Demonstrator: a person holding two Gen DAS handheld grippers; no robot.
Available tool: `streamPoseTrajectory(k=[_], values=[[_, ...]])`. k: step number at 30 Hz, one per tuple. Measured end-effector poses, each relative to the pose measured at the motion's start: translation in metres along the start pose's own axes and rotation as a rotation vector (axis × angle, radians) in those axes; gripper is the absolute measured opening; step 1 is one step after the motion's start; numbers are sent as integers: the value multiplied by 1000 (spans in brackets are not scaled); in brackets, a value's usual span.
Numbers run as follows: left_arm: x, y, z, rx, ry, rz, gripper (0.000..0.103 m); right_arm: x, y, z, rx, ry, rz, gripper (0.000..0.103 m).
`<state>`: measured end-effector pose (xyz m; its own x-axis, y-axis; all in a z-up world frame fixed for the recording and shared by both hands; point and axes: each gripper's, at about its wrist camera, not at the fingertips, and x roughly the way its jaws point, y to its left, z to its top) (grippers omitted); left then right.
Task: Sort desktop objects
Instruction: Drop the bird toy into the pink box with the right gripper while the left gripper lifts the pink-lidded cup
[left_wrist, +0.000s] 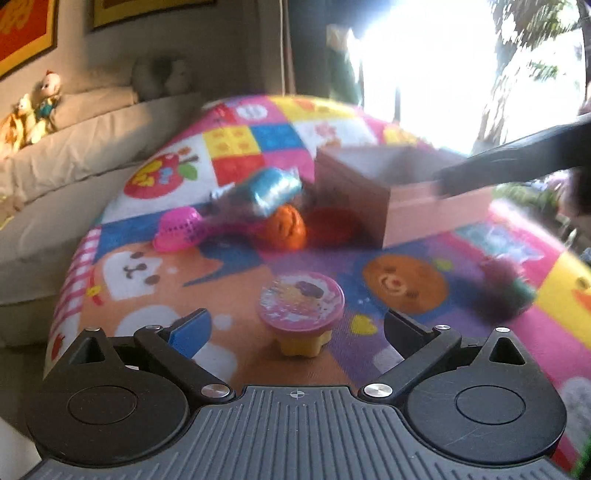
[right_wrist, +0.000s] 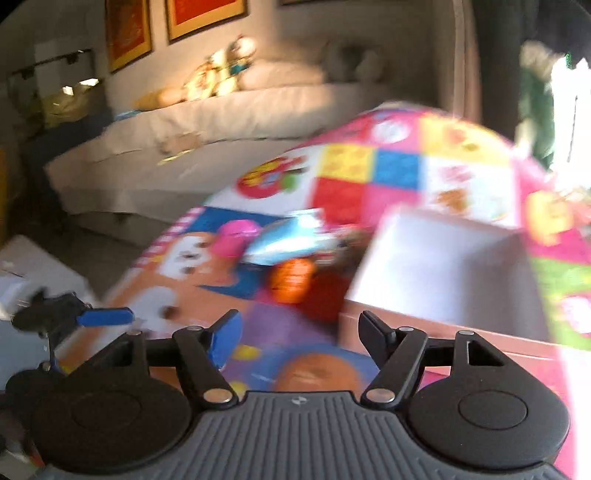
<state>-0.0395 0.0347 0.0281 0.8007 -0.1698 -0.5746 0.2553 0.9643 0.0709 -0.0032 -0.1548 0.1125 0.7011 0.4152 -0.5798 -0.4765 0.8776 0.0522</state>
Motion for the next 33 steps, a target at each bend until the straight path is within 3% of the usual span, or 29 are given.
streamPoseTrajectory(k=[1,4,7,10,13,16,18,22,26,30,33], values=[[6,-3,1,-9,13,13,101,-8,-6,-7,-11,-7,-35,71],[19,-6,4,-53,42,43,83,-30,-21,-32,-55,2,-116,72],[24,-7,4,-84,40,70,77,-42,-28,-63,-87,43,-135,76],[27,-13,4,-61,23,104,62,-39,-29,-86,-81,76,-140,76],[25,-18,3,-47,13,130,61,-25,-30,-96,-29,89,-137,75],[22,-21,2,-43,15,133,61,-9,-33,-99,10,113,-132,67],[20,-23,2,-38,20,129,61,-1,-34,-99,19,130,-131,51],[10,-28,13,-52,24,73,61,-6,-36,-97,16,124,-102,48],[-2,-32,63,-62,-56,-54,61,-37,-41,-79,-42,25,-82,48],[10,-40,129,-67,-159,-153,61,-66,-60,-31,-95,-204,-214,48],[41,-54,166,-51,-212,-173,62,-49,-84,-5,-97,-276,-309,48]])
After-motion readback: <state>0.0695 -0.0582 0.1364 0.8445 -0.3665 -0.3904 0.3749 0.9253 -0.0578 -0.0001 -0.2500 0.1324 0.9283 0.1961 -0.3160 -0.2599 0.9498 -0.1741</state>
